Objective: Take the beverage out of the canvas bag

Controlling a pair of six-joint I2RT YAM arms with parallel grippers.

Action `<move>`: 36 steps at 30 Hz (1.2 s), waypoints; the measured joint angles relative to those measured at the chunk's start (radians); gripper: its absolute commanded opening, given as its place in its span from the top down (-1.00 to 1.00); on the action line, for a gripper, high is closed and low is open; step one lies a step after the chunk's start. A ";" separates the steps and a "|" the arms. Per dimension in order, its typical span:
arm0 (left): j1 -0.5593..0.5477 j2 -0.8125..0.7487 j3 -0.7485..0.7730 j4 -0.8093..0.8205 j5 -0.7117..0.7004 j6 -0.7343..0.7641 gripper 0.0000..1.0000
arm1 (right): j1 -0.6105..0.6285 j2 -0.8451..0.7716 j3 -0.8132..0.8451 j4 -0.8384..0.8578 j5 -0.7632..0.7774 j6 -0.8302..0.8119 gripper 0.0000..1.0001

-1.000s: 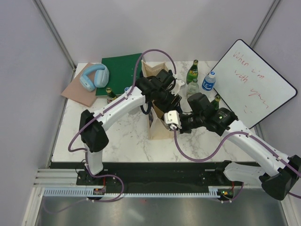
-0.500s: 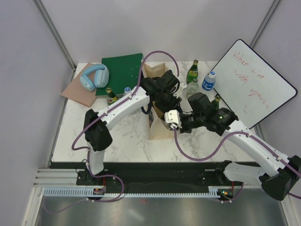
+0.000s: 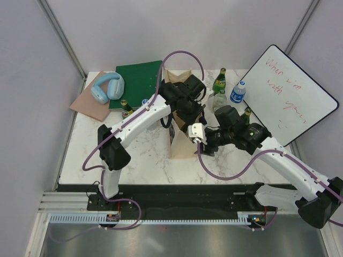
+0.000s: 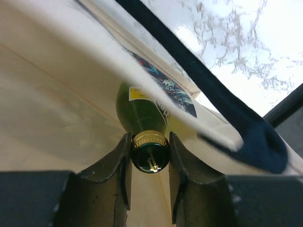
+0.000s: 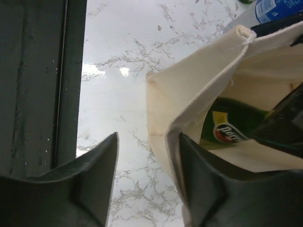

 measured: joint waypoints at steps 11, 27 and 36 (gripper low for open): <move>0.003 -0.039 0.228 -0.042 -0.079 0.051 0.95 | -0.074 0.000 0.005 0.058 0.007 0.161 -0.96; 0.039 -0.255 0.309 -0.037 -0.124 0.054 0.95 | -0.170 -0.004 0.044 0.178 -0.003 0.334 -0.96; 0.049 -0.385 0.293 0.011 -0.166 0.055 0.95 | -0.193 -0.002 0.060 0.235 0.011 0.400 -0.96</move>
